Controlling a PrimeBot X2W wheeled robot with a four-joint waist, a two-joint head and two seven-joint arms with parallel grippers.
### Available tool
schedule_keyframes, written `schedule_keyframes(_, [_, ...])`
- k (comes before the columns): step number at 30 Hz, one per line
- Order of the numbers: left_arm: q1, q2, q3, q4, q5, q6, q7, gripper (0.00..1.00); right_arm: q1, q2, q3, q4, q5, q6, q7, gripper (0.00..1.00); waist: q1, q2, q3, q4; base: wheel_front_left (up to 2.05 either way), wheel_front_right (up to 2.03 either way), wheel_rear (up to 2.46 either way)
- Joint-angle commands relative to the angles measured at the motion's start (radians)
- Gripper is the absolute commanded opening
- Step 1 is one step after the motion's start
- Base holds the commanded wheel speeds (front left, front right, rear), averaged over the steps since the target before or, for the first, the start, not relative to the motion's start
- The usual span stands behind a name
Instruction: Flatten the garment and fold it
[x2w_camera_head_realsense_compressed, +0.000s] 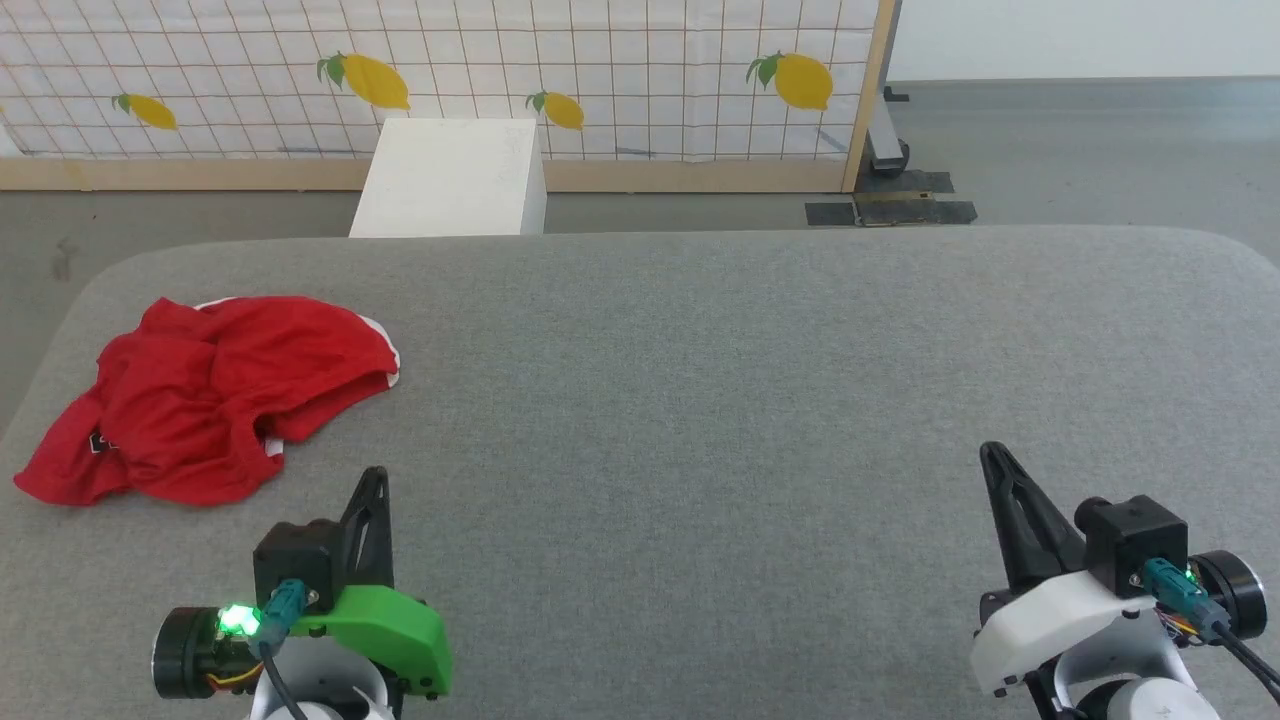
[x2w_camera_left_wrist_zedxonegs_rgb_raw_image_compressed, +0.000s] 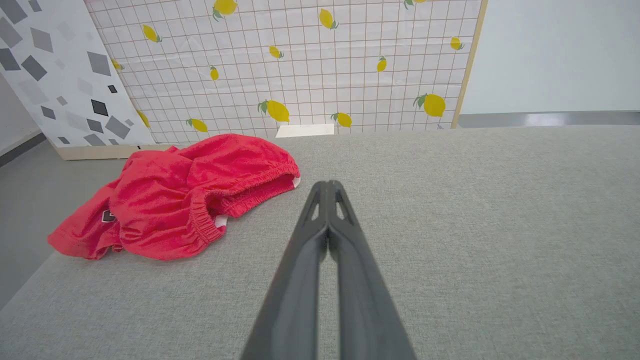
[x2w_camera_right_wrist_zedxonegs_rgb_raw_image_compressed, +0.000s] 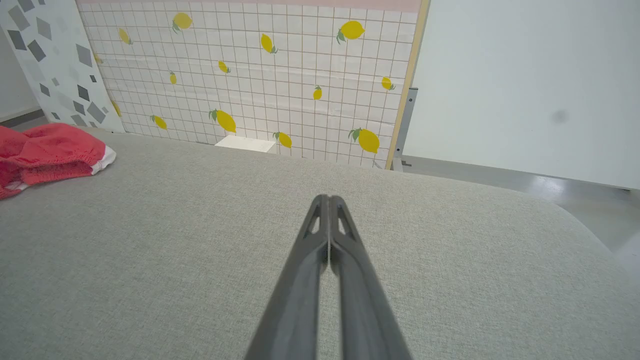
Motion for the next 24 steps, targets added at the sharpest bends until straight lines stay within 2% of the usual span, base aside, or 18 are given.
schedule_keyframes(1, [0.0,0.0,0.0,0.0,0.0,0.0,0.0,1.0,0.0,0.0,0.0,0.0,0.0,0.0,0.0,1.0,0.0,-0.0001,0.0,0.0,0.0,0.0,0.0])
schedule_keyframes(24, [0.0,0.0,-0.025,0.03,-0.049,0.013,-0.04,1.0,0.015,0.0,-0.003,0.029,0.057,0.0,-0.04,1.0,0.0,-0.0001,-0.001,0.019,0.0,0.0,0.0])
